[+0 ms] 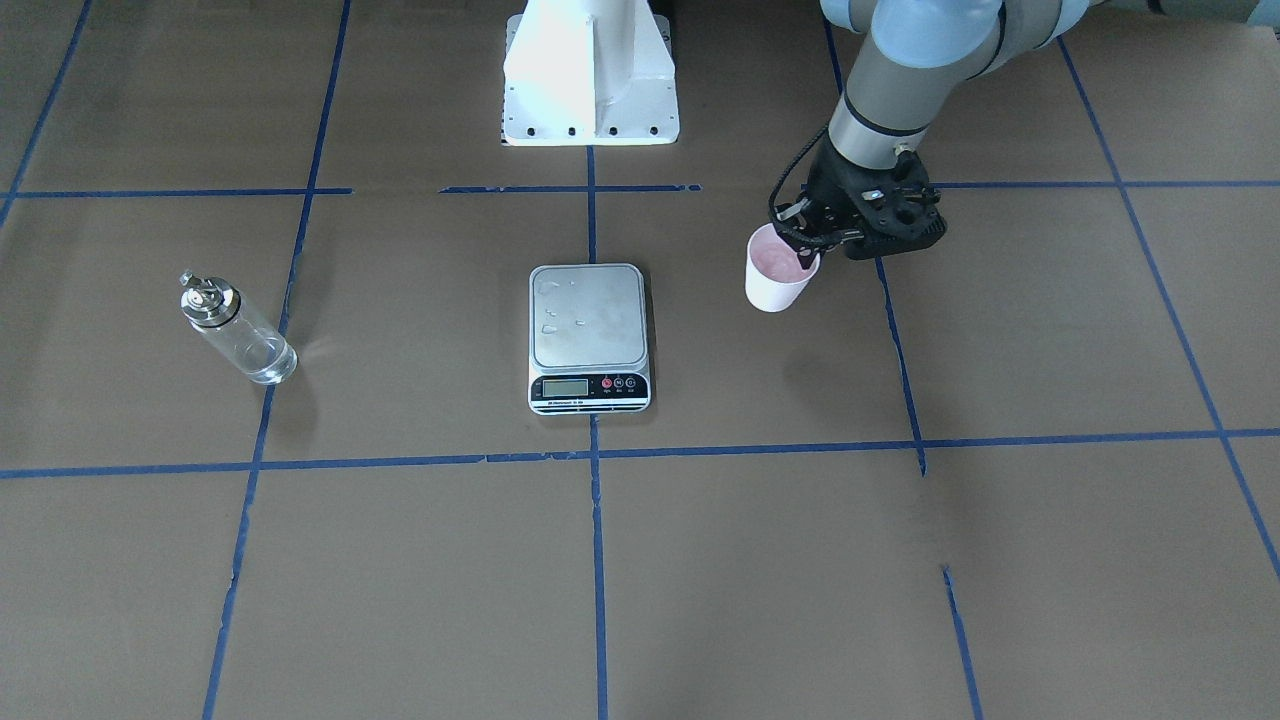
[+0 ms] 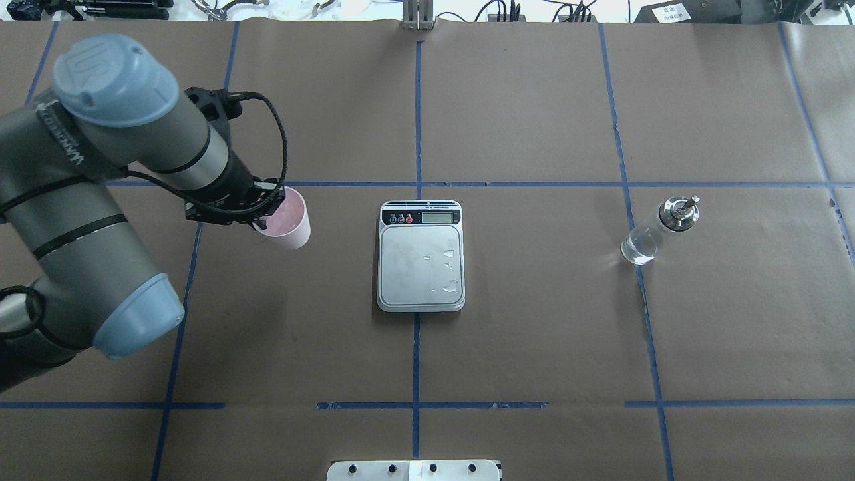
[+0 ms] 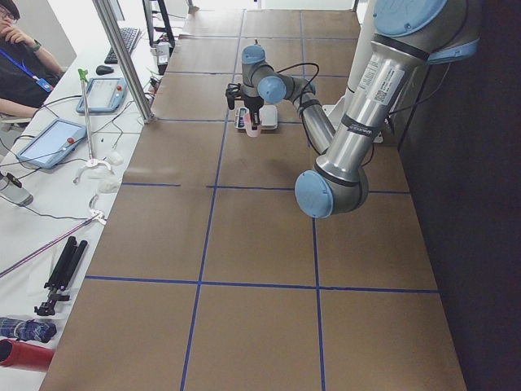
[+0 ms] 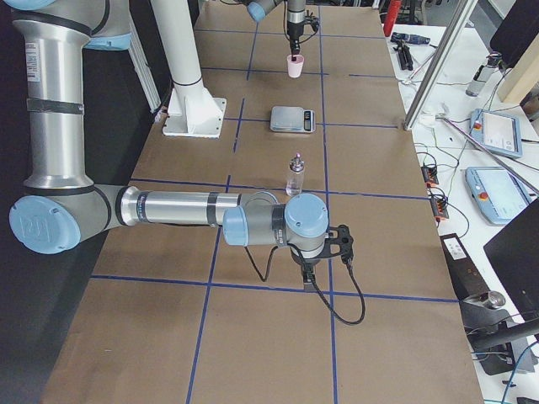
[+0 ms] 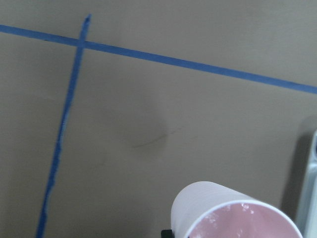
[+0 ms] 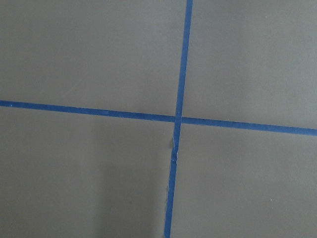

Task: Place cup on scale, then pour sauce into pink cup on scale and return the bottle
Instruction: 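Carry the pink cup with the left gripper onto the scale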

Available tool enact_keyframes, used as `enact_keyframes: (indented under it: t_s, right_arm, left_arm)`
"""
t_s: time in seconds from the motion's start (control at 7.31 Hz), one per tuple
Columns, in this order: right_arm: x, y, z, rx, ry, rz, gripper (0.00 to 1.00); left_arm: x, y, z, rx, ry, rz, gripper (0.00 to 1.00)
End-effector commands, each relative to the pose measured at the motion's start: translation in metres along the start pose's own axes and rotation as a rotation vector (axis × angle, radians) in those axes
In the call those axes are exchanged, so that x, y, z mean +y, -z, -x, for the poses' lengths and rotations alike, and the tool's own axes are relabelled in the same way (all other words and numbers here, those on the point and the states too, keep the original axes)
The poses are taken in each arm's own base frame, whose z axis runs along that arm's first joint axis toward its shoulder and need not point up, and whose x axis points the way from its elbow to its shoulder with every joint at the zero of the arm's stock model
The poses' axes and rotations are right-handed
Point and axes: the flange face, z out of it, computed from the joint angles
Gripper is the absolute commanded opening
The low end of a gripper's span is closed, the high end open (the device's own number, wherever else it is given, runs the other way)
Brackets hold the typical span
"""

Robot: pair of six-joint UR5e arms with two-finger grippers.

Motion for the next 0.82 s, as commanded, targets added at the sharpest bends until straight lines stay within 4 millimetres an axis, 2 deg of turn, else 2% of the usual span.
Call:
enact_keyframes:
  t_s: [0.0,0.14,0.27,0.41,0.55,0.68]
  right_arm:
    - [-0.003,0.004,0.004,0.006,0.008,-0.007,1.00]
    - [-0.001,0.003,0.004,-0.003,0.007,-0.004,1.00]
    - [0.000,0.004,0.006,-0.003,0.009,-0.006,1.00]
    - [0.000,0.004,0.006,-0.005,0.009,-0.006,1.00]
    - [0.000,0.004,0.006,-0.005,0.010,-0.006,1.00]
    - [0.000,0.004,0.006,-0.005,0.013,-0.007,1.00]
  left_arm:
    - [-0.015,-0.013,-0.081,0.000,0.081,0.018,0.00]
    - [-0.017,-0.023,-0.113,-0.006,0.109,0.030,0.00]
    - [-0.005,-0.035,-0.133,0.008,0.109,0.046,0.00]
    - [0.007,-0.042,-0.141,0.010,0.100,0.061,0.00]
    - [0.037,-0.061,-0.152,0.023,0.088,0.092,0.00]
    - [0.045,-0.080,-0.154,0.021,0.080,0.106,0.00]
